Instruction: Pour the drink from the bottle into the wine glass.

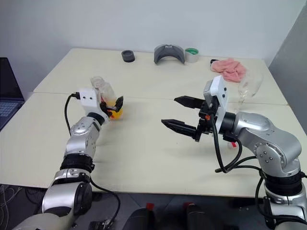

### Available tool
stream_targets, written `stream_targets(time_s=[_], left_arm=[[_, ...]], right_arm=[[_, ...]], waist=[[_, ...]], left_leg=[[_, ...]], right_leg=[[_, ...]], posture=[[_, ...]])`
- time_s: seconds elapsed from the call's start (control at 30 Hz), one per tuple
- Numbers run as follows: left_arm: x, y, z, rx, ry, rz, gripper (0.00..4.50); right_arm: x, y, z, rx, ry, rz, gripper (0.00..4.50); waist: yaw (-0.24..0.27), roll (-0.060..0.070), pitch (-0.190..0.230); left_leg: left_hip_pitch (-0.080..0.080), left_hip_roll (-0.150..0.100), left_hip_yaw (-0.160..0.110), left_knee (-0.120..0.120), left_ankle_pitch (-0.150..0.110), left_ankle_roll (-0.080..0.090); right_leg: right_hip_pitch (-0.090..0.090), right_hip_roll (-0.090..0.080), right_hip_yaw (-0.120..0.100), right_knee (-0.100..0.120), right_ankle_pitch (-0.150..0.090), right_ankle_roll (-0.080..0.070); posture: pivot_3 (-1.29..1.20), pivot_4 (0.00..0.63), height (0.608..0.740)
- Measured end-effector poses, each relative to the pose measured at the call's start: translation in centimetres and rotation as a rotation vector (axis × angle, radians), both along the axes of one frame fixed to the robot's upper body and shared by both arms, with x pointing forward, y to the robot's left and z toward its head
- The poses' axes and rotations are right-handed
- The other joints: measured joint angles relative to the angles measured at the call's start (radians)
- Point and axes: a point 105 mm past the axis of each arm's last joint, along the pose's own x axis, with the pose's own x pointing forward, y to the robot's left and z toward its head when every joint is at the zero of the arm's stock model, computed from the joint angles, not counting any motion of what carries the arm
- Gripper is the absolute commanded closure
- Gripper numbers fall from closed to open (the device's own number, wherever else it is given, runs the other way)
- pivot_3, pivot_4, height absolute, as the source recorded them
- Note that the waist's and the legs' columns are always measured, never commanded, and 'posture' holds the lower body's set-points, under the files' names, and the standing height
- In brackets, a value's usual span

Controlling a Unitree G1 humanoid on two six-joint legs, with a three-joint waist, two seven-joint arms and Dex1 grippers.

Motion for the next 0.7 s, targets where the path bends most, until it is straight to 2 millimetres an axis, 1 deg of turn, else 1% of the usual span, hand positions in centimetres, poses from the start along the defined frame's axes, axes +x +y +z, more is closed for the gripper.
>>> stream_targets(time_s=[0.2,0.27,0.33,0.43,0.5,0.53,0.6,0.63,0.7], left_arm=[[-2.5,-0.3,-0.1,0.005,0.022,0.047,0.03],[-3.9,-0.3,-0.1,0.013,0.033,0.067,0.03],[-5.0,-0.2,-0.2,0.017,0.056,0.09,0.03],[-6.6,-0.8,-0.4,-0.001,0.084,0.096,0.03],[-7.8,-1.5,-0.7,-0.019,0.114,0.074,0.03],[-8.4,-2.0,-0.9,-0.027,0.13,0.045,0.03],[-9.3,-4.0,-1.0,-0.05,0.149,-0.072,0.03],[-9.8,-5.6,-0.8,-0.052,0.149,-0.166,0.03],[-11.0,-8.8,0.0,0.013,0.138,-0.386,0.03]], right_arm=[[-0.6,-0.7,-1.5,-0.006,0.045,-0.026,0.0],[-0.6,-1.5,-2.4,-0.007,0.077,-0.064,0.0],[-0.3,-2.2,-2.8,0.002,0.099,-0.112,0.0],[-0.1,-3.2,-3.2,0.015,0.122,-0.18,0.0],[0.5,-4.3,-4.3,-0.001,0.141,-0.274,0.0],[1.2,-5.2,-5.0,-0.025,0.14,-0.356,0.0],[2.7,-7.5,-6.6,-0.07,0.15,-0.533,0.0],[3.5,-8.7,-7.5,-0.085,0.163,-0.618,0.0],[4.7,-10.4,-8.9,-0.085,0.178,-0.744,0.0]], waist=[[0.0,-0.001,-0.001],[0.0,-0.002,-0.001],[0.0,-0.002,-0.001],[0.0,-0.002,-0.002],[0.0,-0.002,-0.002],[0.0,-0.002,-0.002],[-0.001,-0.002,-0.002],[-0.001,-0.002,-0.002],[-0.001,-0.002,-0.002]], left_leg=[[0.0,0.0,-0.005,0.0,0.0,0.0],[0.0,0.0,-0.005,0.0,0.0,0.0],[0.0,0.0,-0.006,0.0,0.0,0.001],[0.002,0.0,-0.006,0.0,0.0,0.001],[0.003,-0.001,-0.006,0.0,0.0,0.001],[0.003,-0.001,-0.006,0.0,0.0,0.001],[0.004,-0.001,-0.005,0.0,0.001,0.001],[0.004,-0.001,-0.004,0.0,0.001,0.001],[0.006,-0.003,-0.002,-0.001,0.001,0.001]], right_leg=[[0.001,-0.001,0.0,0.0,0.0,0.0],[0.001,-0.002,0.0,0.0,0.0,0.0],[0.001,-0.003,0.0,0.0,0.0,0.0],[0.003,-0.002,-0.001,0.001,0.0,0.0],[0.003,-0.002,0.0,0.001,0.0,0.0],[0.004,-0.002,0.0,0.001,0.0,0.0],[0.004,-0.002,0.001,0.001,0.0,0.0],[0.004,-0.002,0.001,0.001,0.0,0.0],[0.004,0.0,0.002,0.001,0.0,0.0]], posture=[[0.0,0.15,0.74],[0.0,0.15,0.74],[0.0,0.15,0.74],[0.0,0.15,0.74],[0.0,0.15,0.74],[0.0,0.15,0.74],[0.0,0.15,0.74],[0.0,0.15,0.74],[0.0,0.15,0.74]])
